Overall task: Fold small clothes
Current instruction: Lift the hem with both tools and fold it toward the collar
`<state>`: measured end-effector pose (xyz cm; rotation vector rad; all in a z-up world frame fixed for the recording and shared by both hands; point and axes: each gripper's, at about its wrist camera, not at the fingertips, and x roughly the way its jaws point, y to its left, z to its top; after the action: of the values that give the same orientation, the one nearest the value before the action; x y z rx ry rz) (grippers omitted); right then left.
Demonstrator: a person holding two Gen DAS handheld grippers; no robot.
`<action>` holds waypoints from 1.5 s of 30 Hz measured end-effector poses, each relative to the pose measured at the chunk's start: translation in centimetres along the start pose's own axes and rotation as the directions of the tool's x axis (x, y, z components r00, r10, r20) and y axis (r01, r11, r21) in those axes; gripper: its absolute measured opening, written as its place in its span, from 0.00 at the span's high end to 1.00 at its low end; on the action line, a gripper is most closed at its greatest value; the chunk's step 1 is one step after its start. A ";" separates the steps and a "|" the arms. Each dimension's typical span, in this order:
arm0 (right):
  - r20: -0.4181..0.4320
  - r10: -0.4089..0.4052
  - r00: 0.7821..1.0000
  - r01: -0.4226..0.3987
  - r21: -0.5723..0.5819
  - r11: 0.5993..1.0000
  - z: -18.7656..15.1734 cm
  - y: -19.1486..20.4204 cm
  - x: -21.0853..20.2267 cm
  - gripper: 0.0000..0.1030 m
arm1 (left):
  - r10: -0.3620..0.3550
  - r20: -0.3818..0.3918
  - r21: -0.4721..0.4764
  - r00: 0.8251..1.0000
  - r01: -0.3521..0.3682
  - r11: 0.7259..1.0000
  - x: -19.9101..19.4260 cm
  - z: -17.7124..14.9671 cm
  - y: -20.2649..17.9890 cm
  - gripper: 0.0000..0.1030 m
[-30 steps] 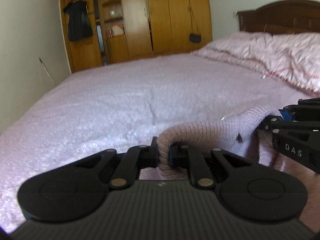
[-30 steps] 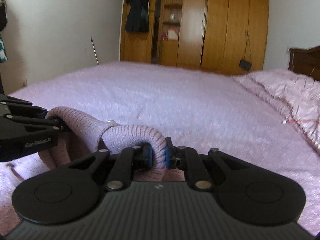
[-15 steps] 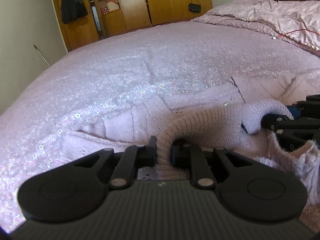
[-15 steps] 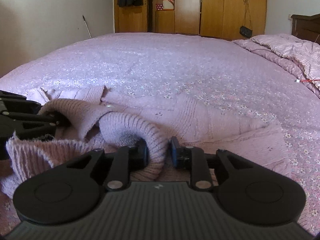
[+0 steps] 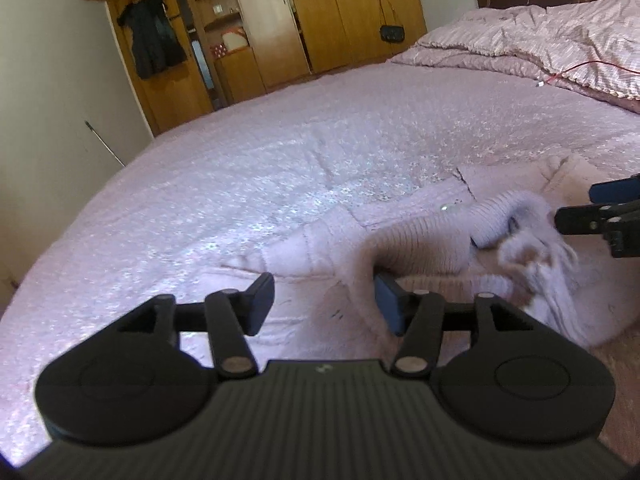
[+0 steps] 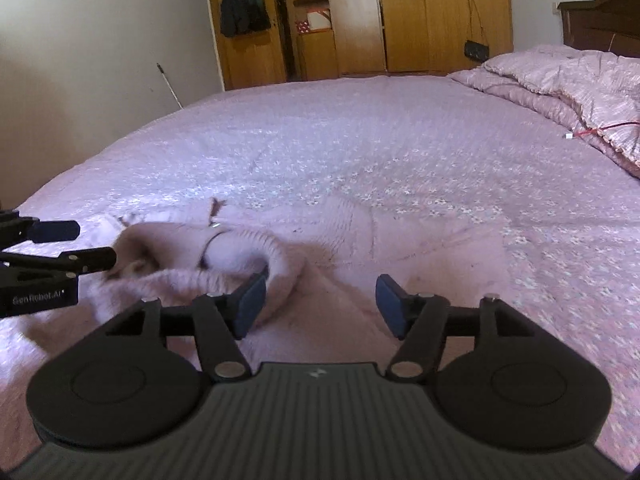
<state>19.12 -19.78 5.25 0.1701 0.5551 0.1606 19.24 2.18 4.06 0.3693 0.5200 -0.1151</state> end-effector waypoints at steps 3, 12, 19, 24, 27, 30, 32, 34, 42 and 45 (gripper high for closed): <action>-0.007 0.028 1.000 -0.028 0.005 1.000 -0.8 0.2 -2.1 0.29 | -0.043 -0.008 -0.015 0.999 0.043 0.999 -1.5 -0.6 0.4 0.43; 0.022 0.093 0.995 -0.089 -0.142 0.986 -3.5 4.1 -5.8 0.27 | -0.186 0.007 -0.034 0.982 0.186 0.982 -4.9 -2.6 -1.1 0.43; 0.007 0.093 0.996 -0.090 -0.203 0.975 -4.4 5.6 -4.7 0.29 | -0.217 0.017 -0.050 0.976 0.218 0.975 -4.1 -4.5 -2.7 0.44; -0.006 0.105 0.994 -0.104 -0.210 0.972 -4.9 5.4 -4.1 0.38 | -0.254 0.028 -0.035 0.967 0.254 0.966 -3.8 -5.5 -2.7 0.44; -0.012 0.105 0.994 -0.106 -0.157 0.982 -4.7 4.7 -3.2 0.44 | -0.258 0.037 0.007 0.965 0.258 0.966 -3.4 -5.7 -3.5 0.44; -0.008 0.094 0.996 -0.094 -0.086 0.992 -4.1 4.3 -2.8 0.44 | -0.213 0.051 0.038 0.976 0.211 0.977 -2.7 -5.6 -4.3 0.43; -0.020 0.100 0.995 -0.101 -0.081 0.992 -3.9 4.6 -2.4 0.44 | -0.216 0.069 0.021 0.974 0.215 0.976 -2.5 -5.5 -4.3 0.43; -0.015 0.104 0.994 -0.105 -0.106 0.989 -3.8 5.1 -1.9 0.44 | -0.239 0.087 0.017 0.967 0.239 0.971 -2.1 -5.6 -4.1 0.68; 0.048 0.027 0.998 -0.016 -0.222 0.975 -1.8 4.8 -2.5 0.91 | -0.195 0.120 -0.038 0.973 0.201 0.979 -2.2 -3.3 -0.8 0.90; 0.081 -0.015 0.997 0.035 -0.252 0.967 -0.2 3.5 -2.9 0.92 | -0.130 0.143 -0.080 0.981 0.142 0.987 -1.9 -1.8 2.6 0.90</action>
<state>16.25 -16.93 7.29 -0.0796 0.4535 0.1984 17.28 5.26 4.41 0.2357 0.4119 -0.2473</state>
